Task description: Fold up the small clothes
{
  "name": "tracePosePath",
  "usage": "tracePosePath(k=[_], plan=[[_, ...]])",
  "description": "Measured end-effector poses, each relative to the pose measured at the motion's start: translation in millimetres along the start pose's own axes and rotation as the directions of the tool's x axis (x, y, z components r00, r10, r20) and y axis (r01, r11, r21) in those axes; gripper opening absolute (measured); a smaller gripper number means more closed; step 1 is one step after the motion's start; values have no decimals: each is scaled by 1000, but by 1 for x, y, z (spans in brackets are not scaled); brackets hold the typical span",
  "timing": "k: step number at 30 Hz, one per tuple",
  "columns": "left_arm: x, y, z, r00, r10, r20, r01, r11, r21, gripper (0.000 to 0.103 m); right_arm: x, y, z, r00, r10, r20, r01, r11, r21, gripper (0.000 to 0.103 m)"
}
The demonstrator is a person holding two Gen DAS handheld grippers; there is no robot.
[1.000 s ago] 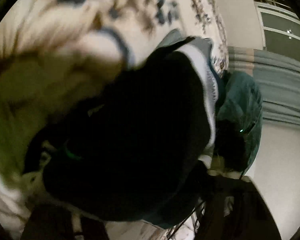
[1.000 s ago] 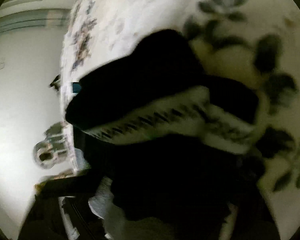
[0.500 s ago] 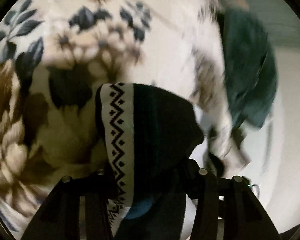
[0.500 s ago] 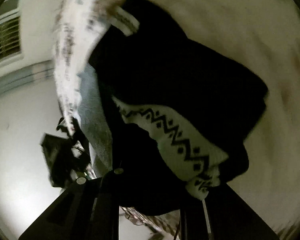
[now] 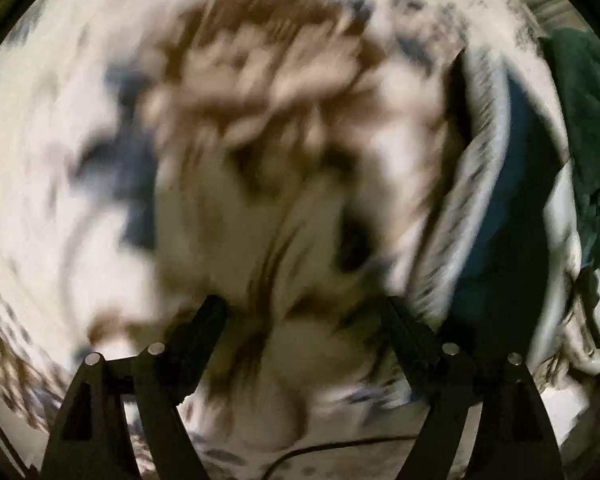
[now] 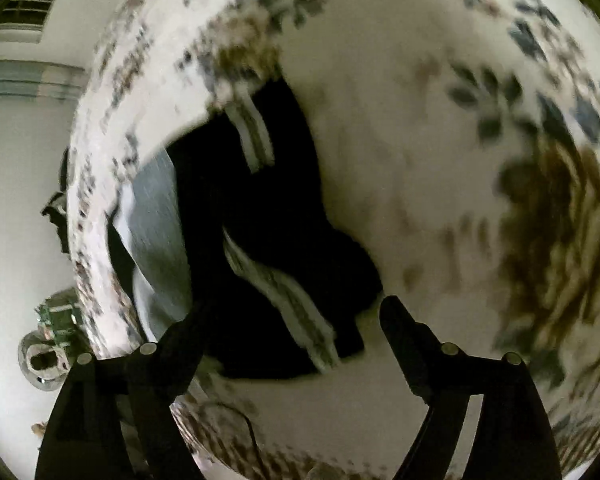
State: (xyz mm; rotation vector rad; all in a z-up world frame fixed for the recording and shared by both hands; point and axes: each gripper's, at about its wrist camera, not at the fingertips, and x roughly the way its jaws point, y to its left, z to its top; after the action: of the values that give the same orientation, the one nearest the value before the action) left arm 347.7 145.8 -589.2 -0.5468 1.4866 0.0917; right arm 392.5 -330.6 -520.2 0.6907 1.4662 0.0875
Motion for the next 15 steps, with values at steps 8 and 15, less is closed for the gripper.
tracePosePath(k=[8,15], plan=[[26,-21,-5,995,21,98,-23,1000,16,103,73,22,66,988,14,-157,1,996,91,15],[20,-32,12,996,-44,73,50,995,-87,103,58,-14,69,988,-25,-149,47,988,147,14]])
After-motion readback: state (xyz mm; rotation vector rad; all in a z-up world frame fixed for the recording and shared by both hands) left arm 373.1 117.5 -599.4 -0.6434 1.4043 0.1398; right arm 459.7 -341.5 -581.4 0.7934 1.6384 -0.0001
